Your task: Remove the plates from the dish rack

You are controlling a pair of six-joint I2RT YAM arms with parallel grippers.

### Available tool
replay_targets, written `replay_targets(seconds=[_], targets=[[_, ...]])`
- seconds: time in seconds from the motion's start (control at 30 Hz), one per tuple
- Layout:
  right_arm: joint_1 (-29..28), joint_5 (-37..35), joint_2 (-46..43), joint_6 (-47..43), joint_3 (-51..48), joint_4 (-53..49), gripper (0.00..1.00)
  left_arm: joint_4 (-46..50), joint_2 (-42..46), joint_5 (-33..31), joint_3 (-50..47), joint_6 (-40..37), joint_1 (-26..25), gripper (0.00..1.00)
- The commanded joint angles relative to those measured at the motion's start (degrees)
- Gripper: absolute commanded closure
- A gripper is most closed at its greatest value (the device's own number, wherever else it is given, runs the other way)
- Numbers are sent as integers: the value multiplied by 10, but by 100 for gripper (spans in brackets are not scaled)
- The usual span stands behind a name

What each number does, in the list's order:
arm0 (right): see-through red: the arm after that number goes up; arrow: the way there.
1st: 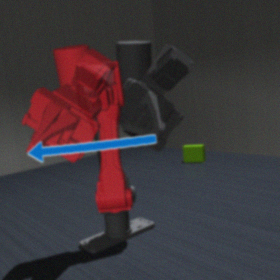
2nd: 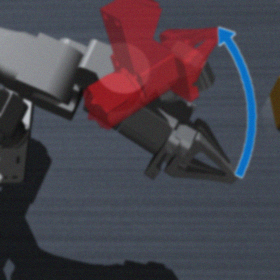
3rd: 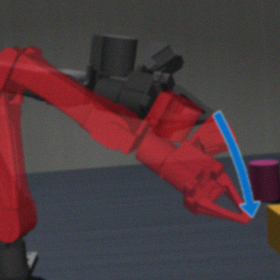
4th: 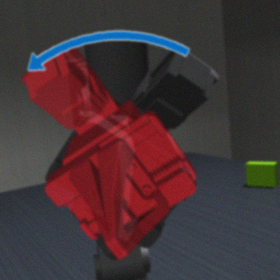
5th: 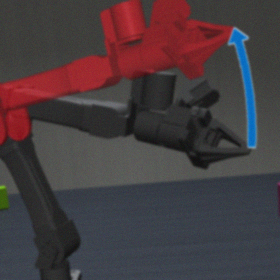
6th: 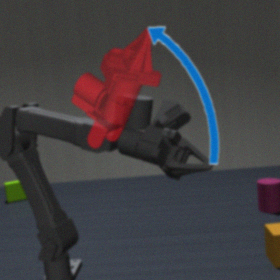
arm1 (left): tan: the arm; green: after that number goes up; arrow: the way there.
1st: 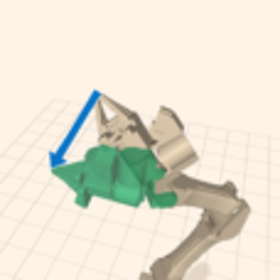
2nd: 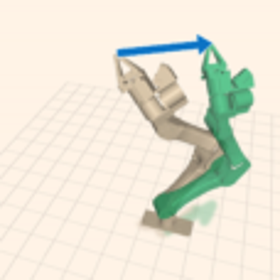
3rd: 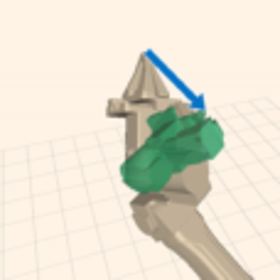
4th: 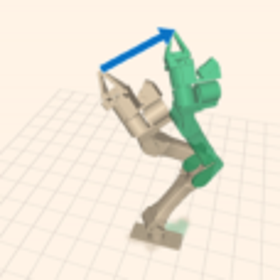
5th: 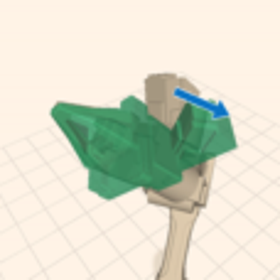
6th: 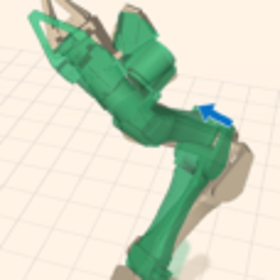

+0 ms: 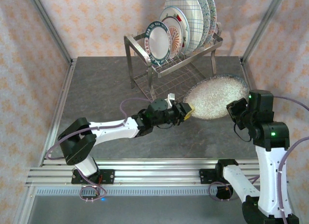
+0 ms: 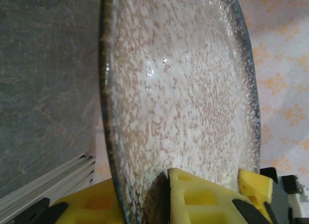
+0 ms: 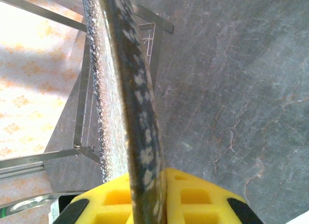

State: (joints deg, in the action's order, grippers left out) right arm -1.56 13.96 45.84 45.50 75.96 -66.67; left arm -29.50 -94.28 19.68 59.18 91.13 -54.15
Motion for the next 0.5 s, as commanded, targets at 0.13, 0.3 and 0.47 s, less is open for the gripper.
replay_targets(seconds=[0.13, 0.3, 0.47], targets=[[-2, 39, -23, 24, 2, 116, 100, -26, 4, 9, 10, -19, 4, 94], [-2, 41, -17, 7, 1, 92, 99, -40, 15, 11, 0, -24, 8, 100], [-1, 32, 5, -20, 20, 41, 58, -90, 31, -1, -24, -29, 13, 100]])
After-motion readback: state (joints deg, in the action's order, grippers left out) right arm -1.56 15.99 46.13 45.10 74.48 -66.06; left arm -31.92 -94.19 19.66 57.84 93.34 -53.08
